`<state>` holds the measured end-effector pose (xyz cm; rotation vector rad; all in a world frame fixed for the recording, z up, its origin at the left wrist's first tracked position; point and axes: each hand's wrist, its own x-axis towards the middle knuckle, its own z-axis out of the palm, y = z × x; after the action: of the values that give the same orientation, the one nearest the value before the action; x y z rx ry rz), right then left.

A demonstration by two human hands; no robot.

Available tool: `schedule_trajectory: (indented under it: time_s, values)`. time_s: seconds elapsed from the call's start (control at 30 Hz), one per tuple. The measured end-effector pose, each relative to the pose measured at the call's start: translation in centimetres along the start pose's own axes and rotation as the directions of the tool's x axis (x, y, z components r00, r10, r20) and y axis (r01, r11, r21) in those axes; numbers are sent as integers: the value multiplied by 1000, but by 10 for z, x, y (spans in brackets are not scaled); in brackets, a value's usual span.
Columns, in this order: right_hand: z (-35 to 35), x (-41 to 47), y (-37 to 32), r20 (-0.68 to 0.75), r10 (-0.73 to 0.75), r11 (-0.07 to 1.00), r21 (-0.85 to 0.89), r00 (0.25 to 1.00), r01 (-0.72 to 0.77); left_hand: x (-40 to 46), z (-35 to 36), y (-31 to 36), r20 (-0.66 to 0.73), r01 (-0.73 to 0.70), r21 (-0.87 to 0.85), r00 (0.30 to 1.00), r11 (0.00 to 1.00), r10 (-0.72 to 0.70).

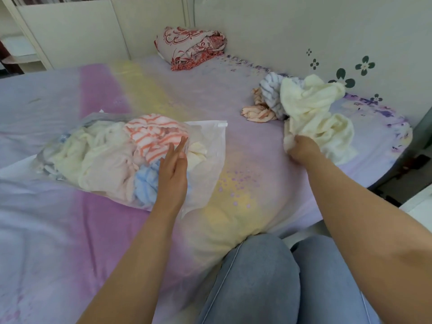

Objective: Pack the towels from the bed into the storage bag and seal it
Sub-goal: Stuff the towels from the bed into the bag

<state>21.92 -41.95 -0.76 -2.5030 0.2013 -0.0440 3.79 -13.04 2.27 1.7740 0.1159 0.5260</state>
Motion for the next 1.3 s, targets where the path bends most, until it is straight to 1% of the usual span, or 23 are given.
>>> schedule_trajectory:
  time_s: [0.13,0.23,0.33,0.4,0.43,0.5,0.57,0.63,0.67,0.7,0.73,0.77,0.8,0.83,0.87,0.9,0.97,1.0,1.07,1.17,1.2,1.23,1.3]
  values:
    - [9,-21,-2,-257,-134,991,-48,957,126,2,1,-2,-10,-4,17,1000,1000,4]
    - [11,-43,-26,-357,-299,954,-101,885,282,2,2,-3,-25,-10,32,1000,999,11]
    - [23,-81,-54,-326,-463,867,28,824,498,1,1,-3,-28,-2,28,1000,1000,3]
    - [35,-108,-66,-242,-568,788,115,786,605,1,0,-2,-34,9,24,999,1000,-8]
    - [41,-119,-70,-183,-593,765,177,784,619,0,0,-2,-35,8,27,999,1000,-8]
    - [48,-140,-75,-31,-562,760,374,826,531,0,1,-2,-29,-3,71,1000,997,5]
    - [47,-156,-82,110,-520,710,608,847,356,1,2,-3,-14,-27,135,999,991,29]
    - [43,-164,-85,253,-521,638,750,815,175,2,3,-3,-18,-30,155,999,987,33]
    - [41,-165,-85,338,-536,637,763,774,108,2,3,-3,-25,-24,152,999,988,28]
    - [39,-166,-86,401,-552,659,747,731,87,2,3,-3,-31,-17,147,999,989,22]
    - [38,-164,-86,415,-550,686,720,725,108,2,3,-3,-36,-15,143,999,990,20]
    - [37,-158,-87,354,-514,717,677,781,166,1,2,-3,-37,-17,138,999,990,22]
    - [37,-148,-86,230,-439,771,593,869,233,1,2,-3,-36,-20,132,999,991,25]
    - [36,-137,-83,77,-339,855,441,938,272,1,2,-3,-36,-21,124,999,992,25]
    - [33,-125,-78,-17,-247,935,260,969,243,1,2,-3,-37,-23,119,999,993,28]
    - [31,-115,-71,-16,-162,981,109,987,163,1,2,-3,-40,-26,118,999,993,31]
    - [30,-103,-58,121,-4,997,-81,993,14,1,1,-5,-44,-17,111,999,994,22]
    - [32,-102,-51,164,46,994,-110,985,-28,1,1,-5,-45,-10,105,999,994,15]
    - [42,-108,-41,174,78,995,-76,982,-66,1,0,-8,-53,1,99,999,995,5]
    - [54,-126,-29,107,154,978,125,982,-167,0,1,-10,-59,10,103,998,995,-4]
    - [55,-132,-26,114,181,967,161,977,-198,0,2,-10,-59,8,105,998,994,-2]
    - [53,-137,-24,137,175,971,140,975,-194,0,2,-11,-58,0,102,998,995,6]
    - [41,-150,-28,213,74,996,40,974,-85,0,1,-10,-52,-9,88,999,996,14]
